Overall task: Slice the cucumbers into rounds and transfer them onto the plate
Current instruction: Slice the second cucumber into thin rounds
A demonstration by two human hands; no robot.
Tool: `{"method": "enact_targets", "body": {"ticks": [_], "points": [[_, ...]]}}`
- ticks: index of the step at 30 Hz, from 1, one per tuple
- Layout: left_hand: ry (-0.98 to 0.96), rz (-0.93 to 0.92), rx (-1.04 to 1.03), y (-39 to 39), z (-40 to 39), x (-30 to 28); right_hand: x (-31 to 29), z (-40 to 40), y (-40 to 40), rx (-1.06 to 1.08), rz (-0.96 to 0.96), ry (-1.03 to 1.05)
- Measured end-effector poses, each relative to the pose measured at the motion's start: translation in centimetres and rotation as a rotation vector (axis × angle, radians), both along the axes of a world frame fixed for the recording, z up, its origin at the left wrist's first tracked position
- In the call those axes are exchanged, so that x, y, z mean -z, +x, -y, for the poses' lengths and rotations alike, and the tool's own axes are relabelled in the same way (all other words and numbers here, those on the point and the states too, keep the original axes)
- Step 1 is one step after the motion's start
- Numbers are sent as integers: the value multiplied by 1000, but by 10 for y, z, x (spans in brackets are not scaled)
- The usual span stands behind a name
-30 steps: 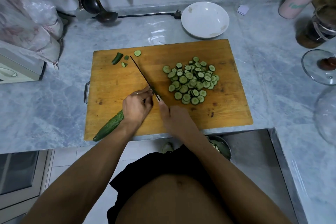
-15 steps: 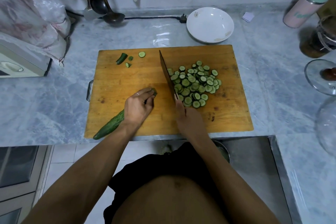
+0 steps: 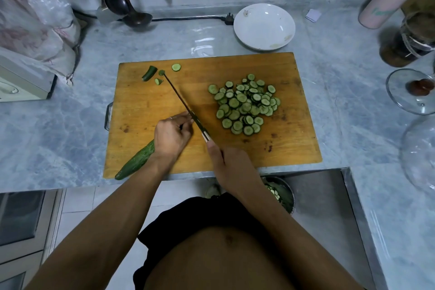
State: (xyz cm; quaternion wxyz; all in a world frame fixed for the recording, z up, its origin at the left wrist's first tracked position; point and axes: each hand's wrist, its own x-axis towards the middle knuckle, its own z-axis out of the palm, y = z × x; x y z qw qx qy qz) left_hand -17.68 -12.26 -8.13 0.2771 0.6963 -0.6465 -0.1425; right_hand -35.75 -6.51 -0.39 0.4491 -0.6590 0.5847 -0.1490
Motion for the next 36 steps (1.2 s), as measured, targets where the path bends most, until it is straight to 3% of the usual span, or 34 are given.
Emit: {"method": "enact_targets", "body": {"ticks": [13, 36], "points": [[15, -155, -68, 0, 1, 1, -7, 2, 1, -5, 5, -23], [5, -19, -17, 0, -1, 5, 6, 31, 13, -9, -62, 64]]}}
